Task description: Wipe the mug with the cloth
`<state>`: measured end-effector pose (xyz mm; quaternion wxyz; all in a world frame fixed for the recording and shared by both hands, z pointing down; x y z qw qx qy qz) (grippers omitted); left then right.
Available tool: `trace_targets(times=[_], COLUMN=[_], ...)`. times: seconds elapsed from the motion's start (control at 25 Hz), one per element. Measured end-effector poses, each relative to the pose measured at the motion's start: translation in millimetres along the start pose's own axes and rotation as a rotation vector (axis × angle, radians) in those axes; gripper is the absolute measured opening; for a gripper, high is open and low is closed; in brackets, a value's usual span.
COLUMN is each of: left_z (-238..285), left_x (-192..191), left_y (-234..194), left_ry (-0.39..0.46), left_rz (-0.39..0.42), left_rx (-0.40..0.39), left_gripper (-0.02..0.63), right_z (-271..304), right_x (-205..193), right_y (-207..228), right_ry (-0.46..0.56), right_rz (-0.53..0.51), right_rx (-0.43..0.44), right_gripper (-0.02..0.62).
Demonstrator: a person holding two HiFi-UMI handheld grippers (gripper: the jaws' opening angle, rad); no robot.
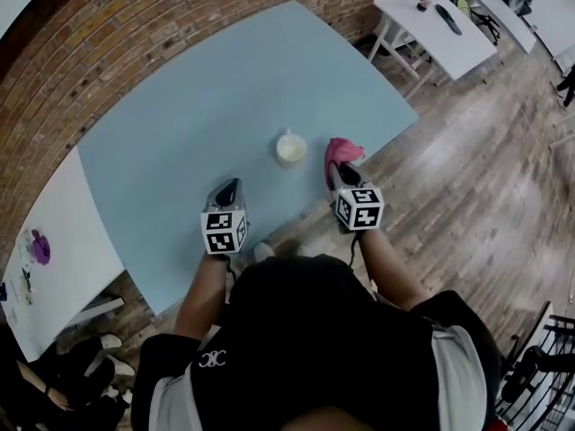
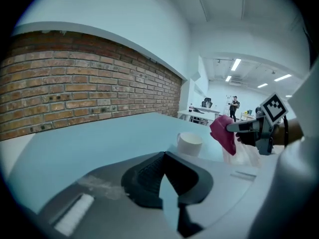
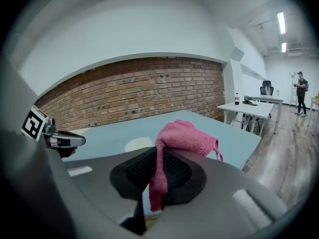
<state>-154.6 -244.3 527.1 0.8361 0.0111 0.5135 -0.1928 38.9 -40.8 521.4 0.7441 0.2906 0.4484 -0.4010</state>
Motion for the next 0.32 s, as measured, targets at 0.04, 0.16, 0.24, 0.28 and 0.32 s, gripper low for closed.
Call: trace_targets(times=[0.04,0.16,0.24,0.28,0.32], left_z=[0.6,0.1,0.5,1.1,1.8], left_x=[-0.1,-0.3,-2.3,-4.0,-5.8], left_y=[1.8,5.9,10.2,12.9,15.7], left_ry=[-0.004,-0.016,-0.026,-0.031,-0.038], left_rz=[0.005,0.011,0.004,-0.002,-0.008], left_rx=[0.002,0.009,-0.005,-0.016,-0.026], left_gripper=[0.006,0.006,0.006,0.006,0.006], right_z=[0.3,0.0,-1.5,-2.3,-3.2], right_x=[0.4,0.6,-1.2,-2.5,-3.9], right_y=[1.6,6.1,10.0,12.3,14.8], right_ry=[0.002,-0.002,-0.009,-0.012,-0.016], right_rz=[0.002,0.005,0.009,0.013,0.017], right_rx=[0.001,0.006,0.007,0.008,0.008], right_gripper=[0.038,0.038,0.038,0.038,0.038])
Point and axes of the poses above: the fingertips, and each gripper's own axes: z forward along the fingers, y to its right, x out of its top, the point moved 4 cm from there along -z, backward along the fingers, and after that the axes turned 6 degrees about -z, right-handed, at the moved point
